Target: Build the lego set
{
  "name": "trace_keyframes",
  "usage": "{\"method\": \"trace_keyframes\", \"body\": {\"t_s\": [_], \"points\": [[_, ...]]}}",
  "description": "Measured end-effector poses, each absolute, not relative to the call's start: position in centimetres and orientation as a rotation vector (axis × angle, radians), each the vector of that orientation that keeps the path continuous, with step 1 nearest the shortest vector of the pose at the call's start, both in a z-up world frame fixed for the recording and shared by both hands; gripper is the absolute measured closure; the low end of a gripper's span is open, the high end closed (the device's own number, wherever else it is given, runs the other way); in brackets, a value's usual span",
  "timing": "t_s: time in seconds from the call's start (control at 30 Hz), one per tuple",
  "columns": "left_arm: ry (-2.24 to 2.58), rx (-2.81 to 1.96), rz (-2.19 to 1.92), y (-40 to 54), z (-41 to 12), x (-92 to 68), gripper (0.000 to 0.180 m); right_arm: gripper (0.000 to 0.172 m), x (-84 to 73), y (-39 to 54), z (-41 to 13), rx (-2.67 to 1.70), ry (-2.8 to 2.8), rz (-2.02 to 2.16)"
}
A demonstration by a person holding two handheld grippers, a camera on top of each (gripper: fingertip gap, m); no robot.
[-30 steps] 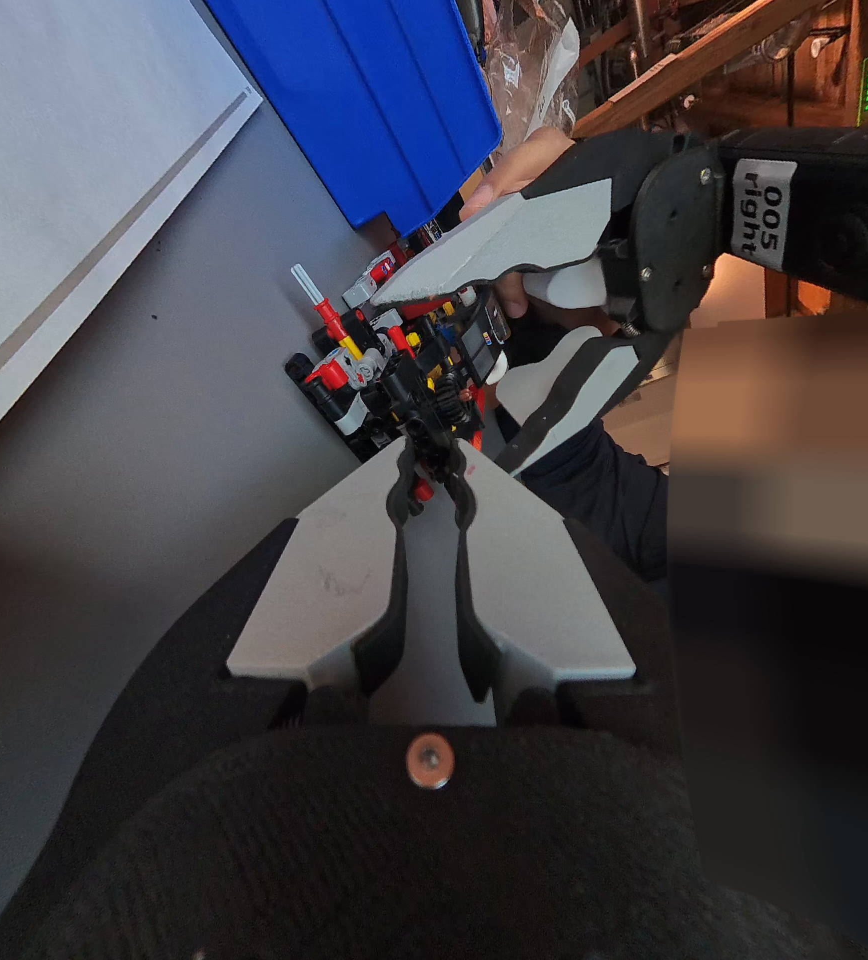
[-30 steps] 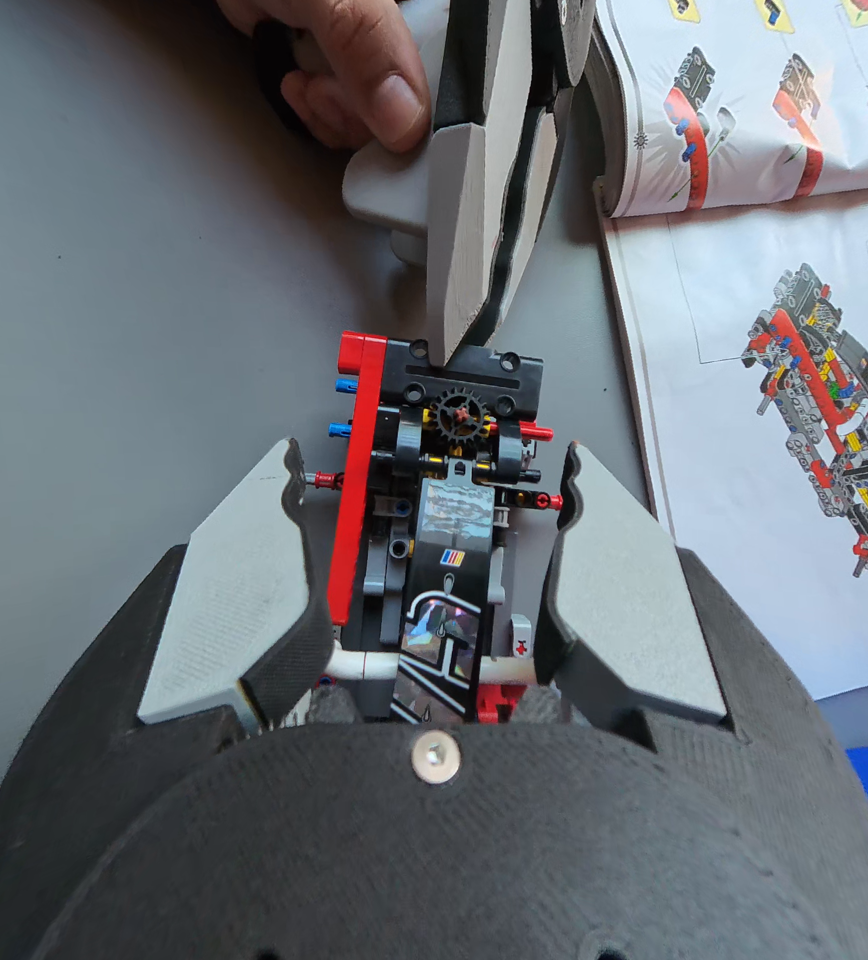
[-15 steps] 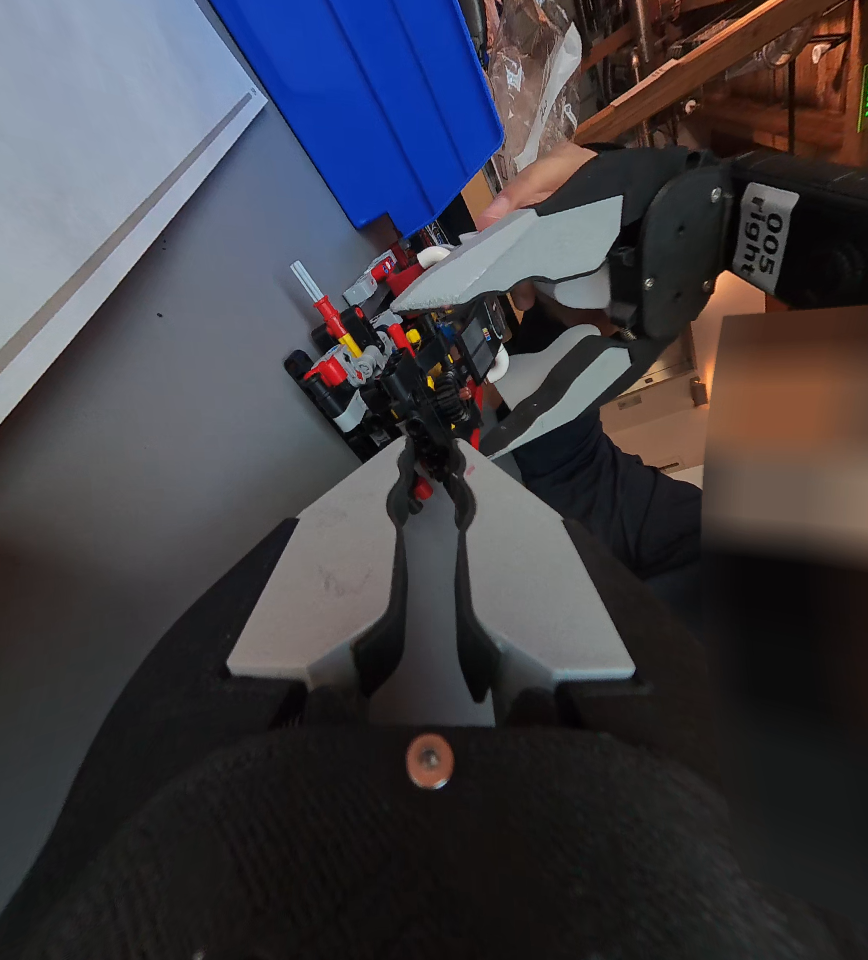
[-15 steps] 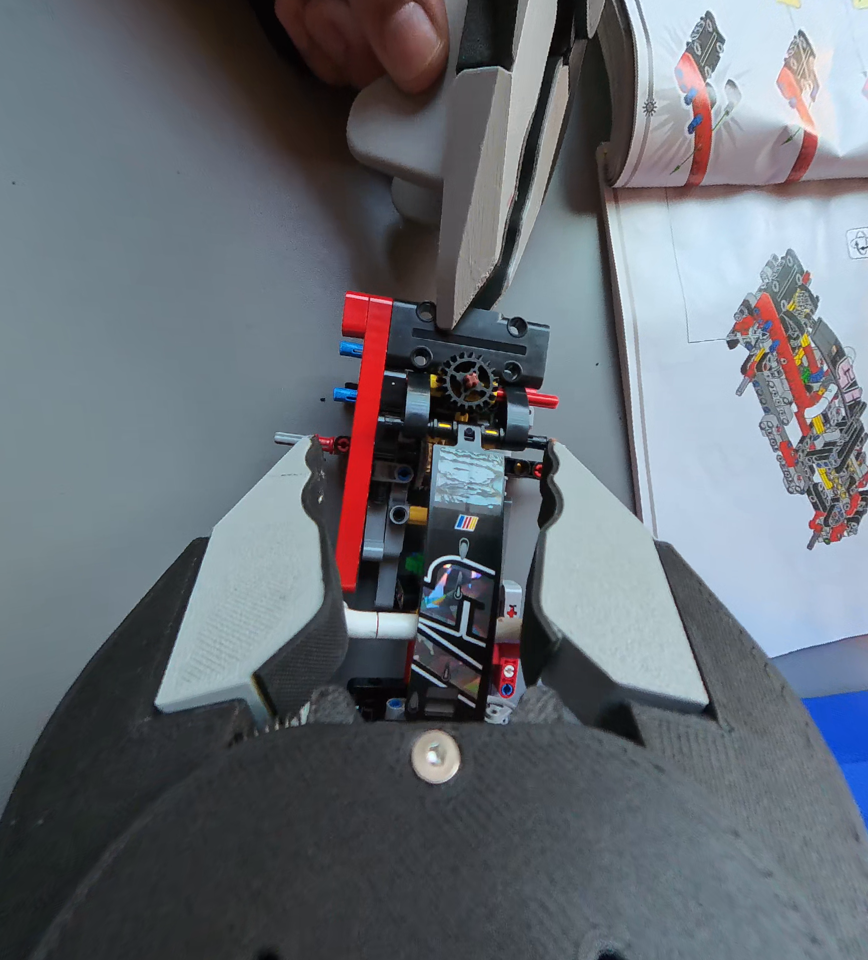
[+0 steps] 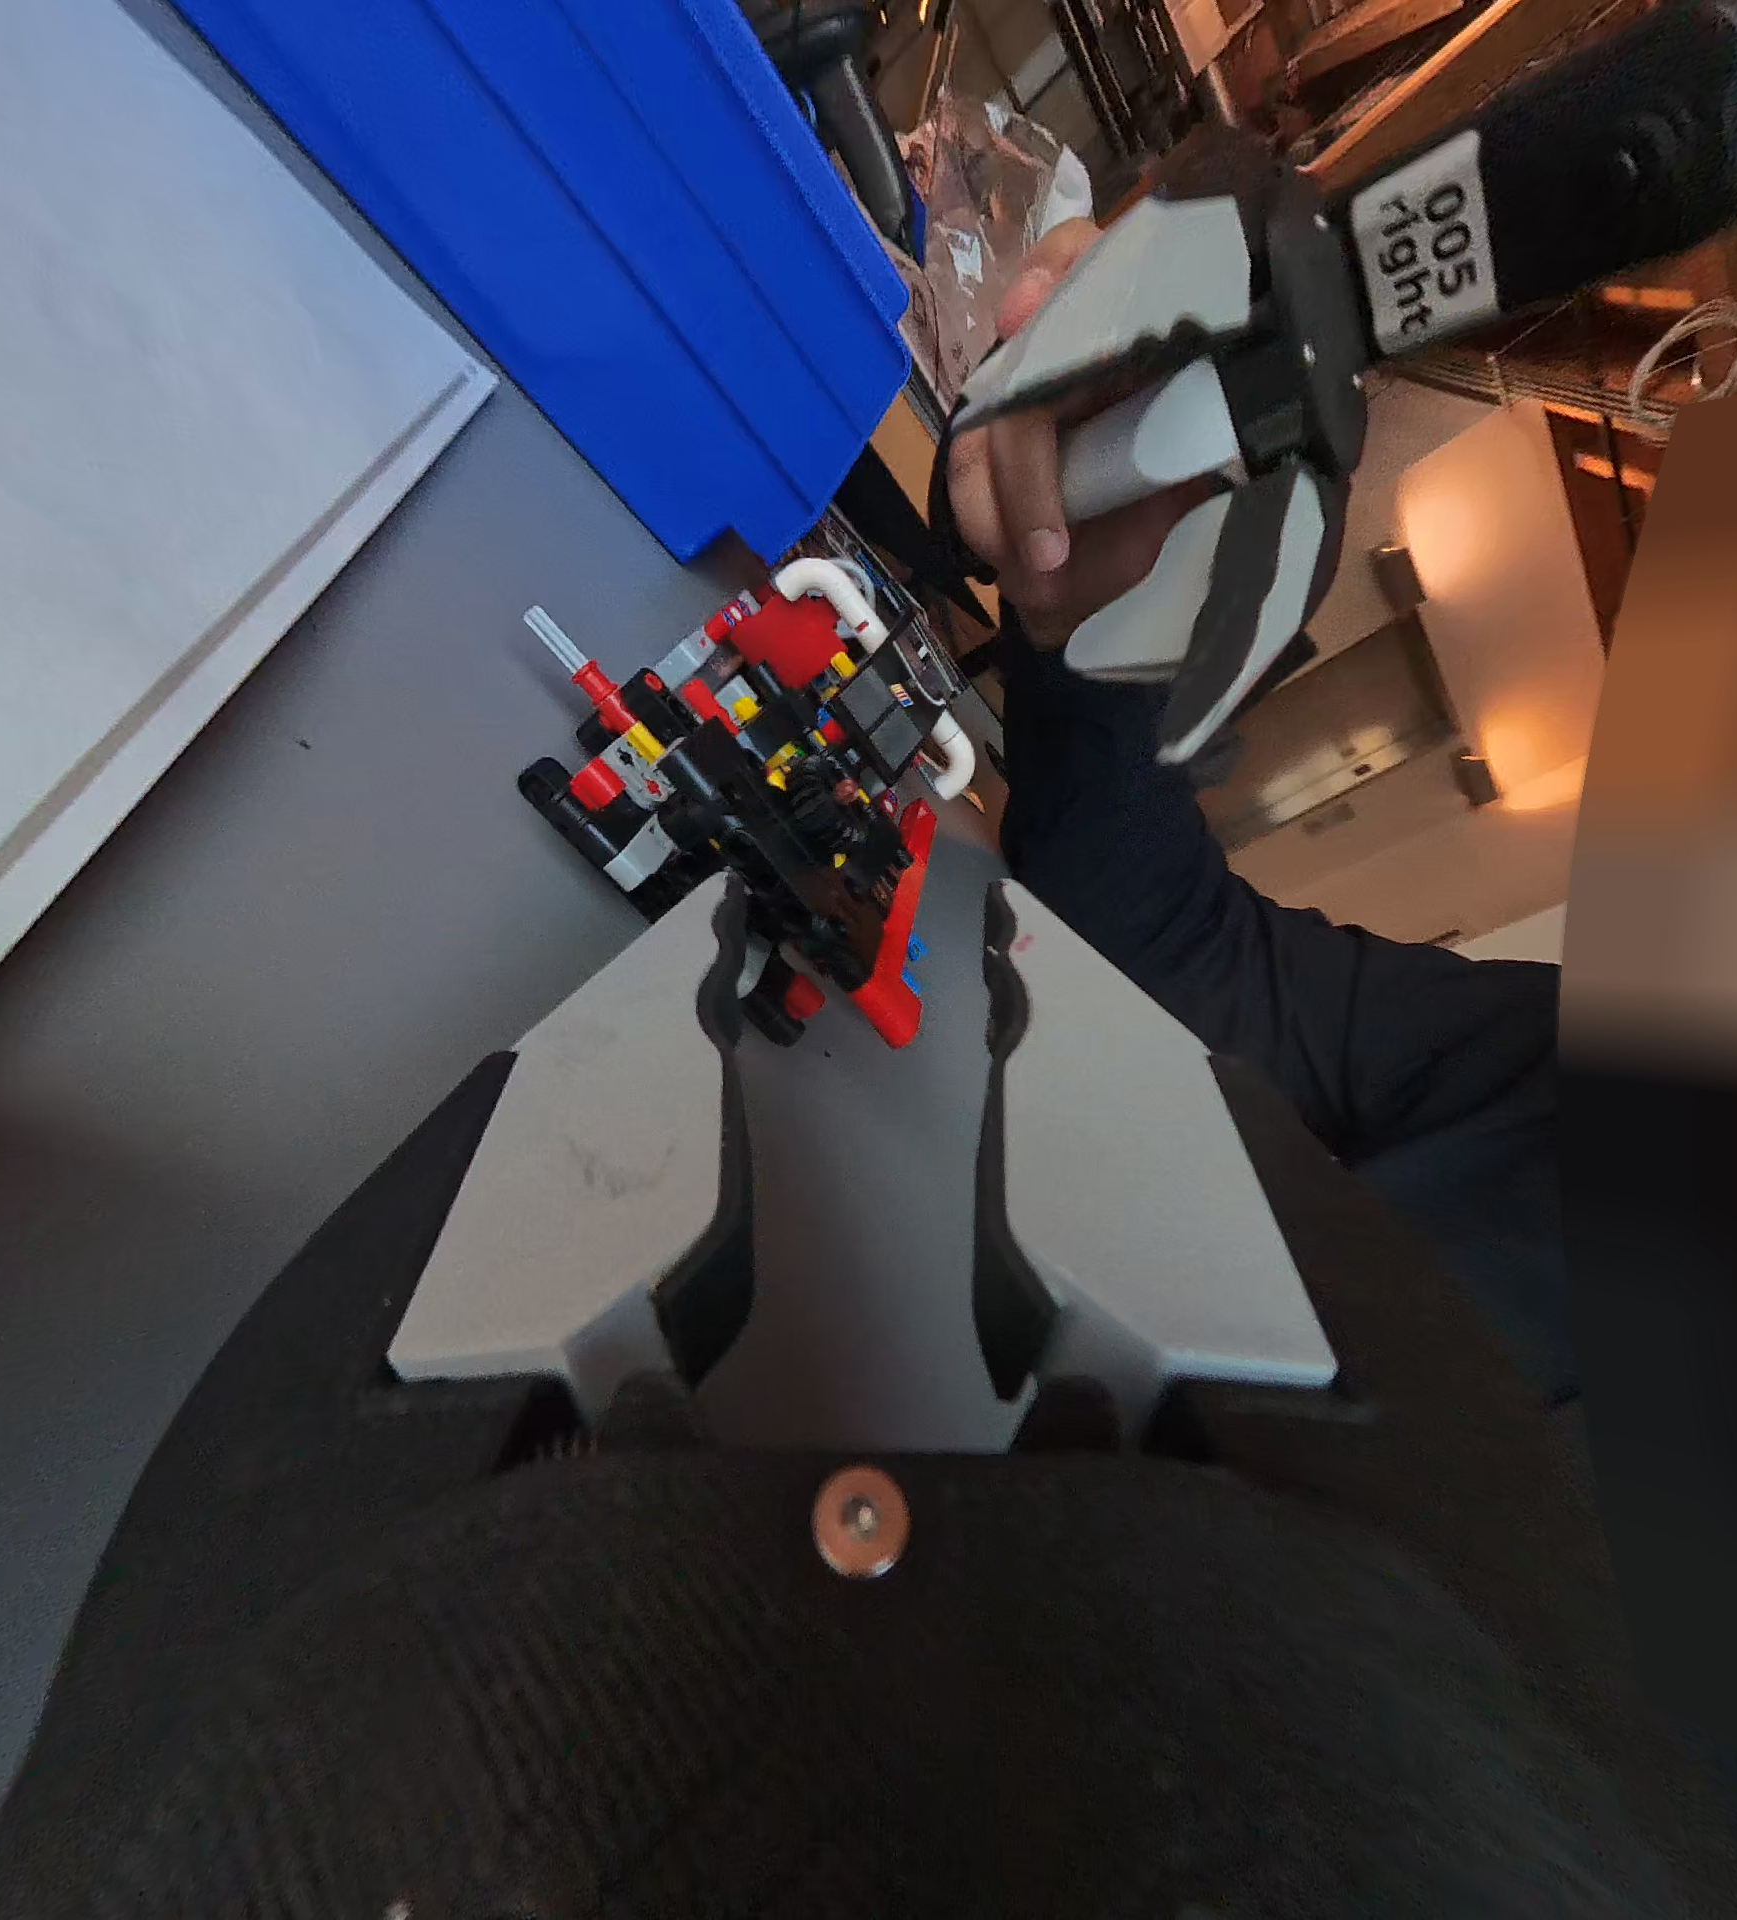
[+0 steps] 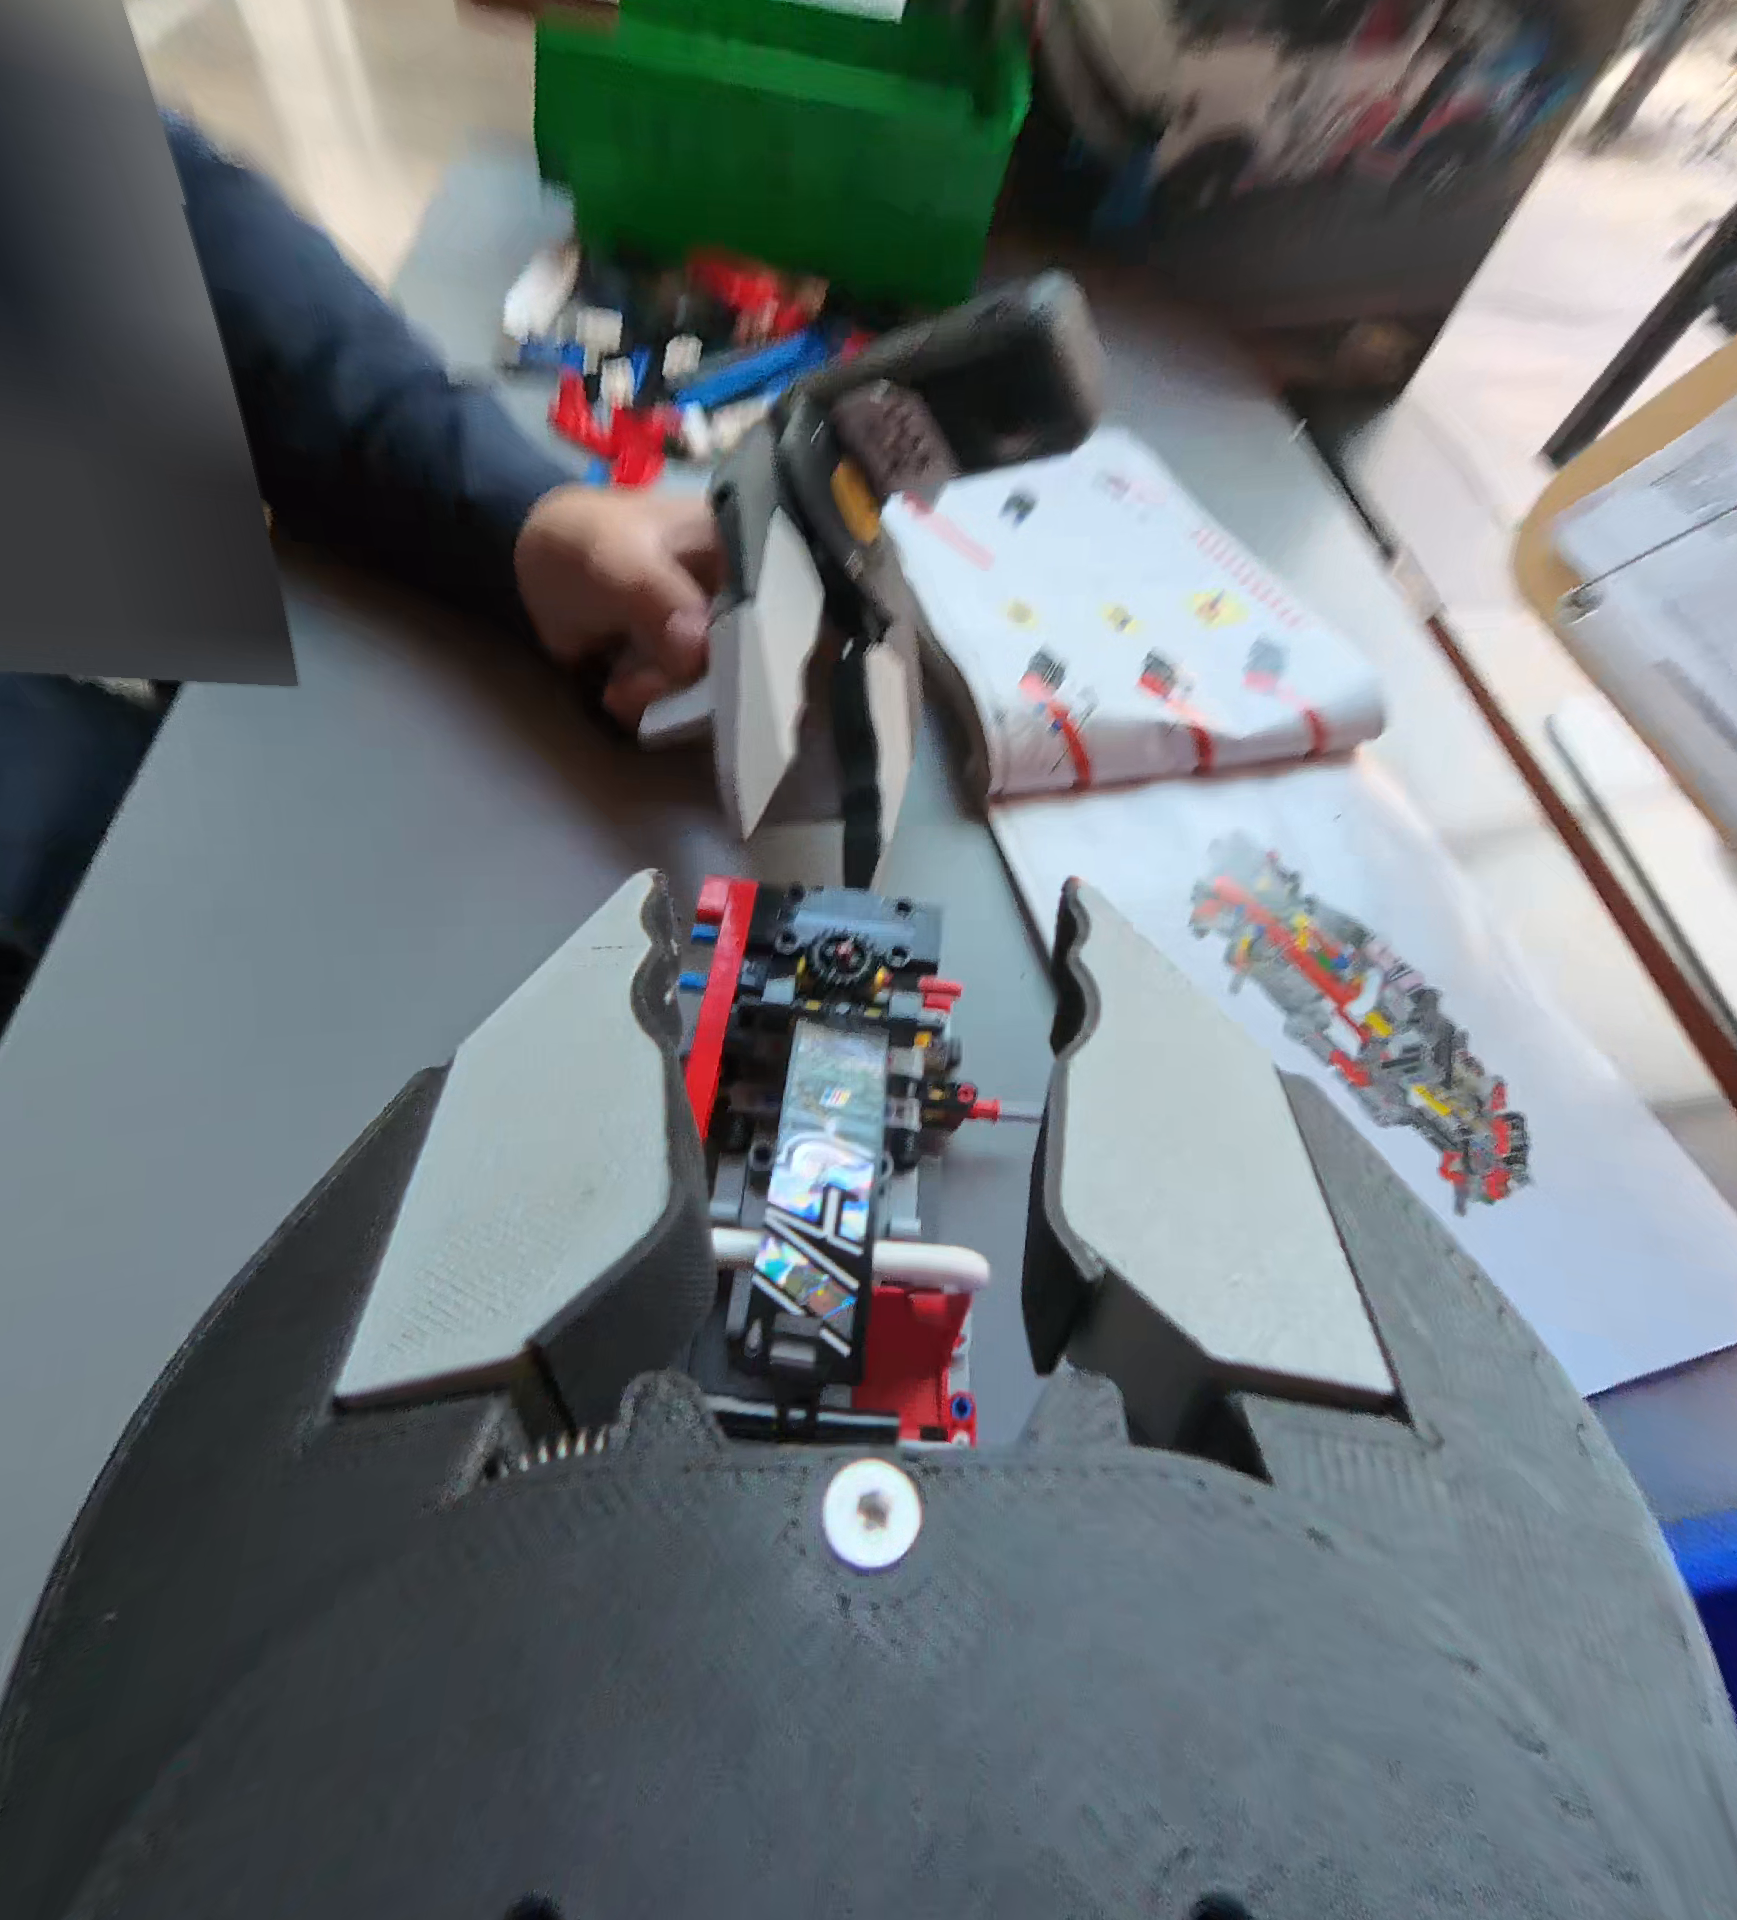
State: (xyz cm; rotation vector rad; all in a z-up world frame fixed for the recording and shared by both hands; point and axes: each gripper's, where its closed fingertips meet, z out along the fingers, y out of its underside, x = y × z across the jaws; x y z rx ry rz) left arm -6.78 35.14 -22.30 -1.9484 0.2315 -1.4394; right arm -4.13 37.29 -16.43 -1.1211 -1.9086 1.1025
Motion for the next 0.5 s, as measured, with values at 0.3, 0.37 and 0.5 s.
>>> {"method": "trace_keyframes", "body": {"t_s": [0.3,0.37,0.5], "points": [[0.181,-1.939,-1.343,35.2,-22.3,-8.0,0.139,0.115,-3.1,42.2,-12.2,-1.14,-1.463,1.381],[0.191,-1.878,-1.331,35.2,-21.4,-8.5,0.146,0.116,-2.9,42.9,-12.0,-1.146,-1.415,1.379],[0.289,-1.855,-1.12,35.2,-20.9,-9.0,0.152,0.12,-2.8,43.8,-11.7,-1.149,-1.352,1.365]]}}
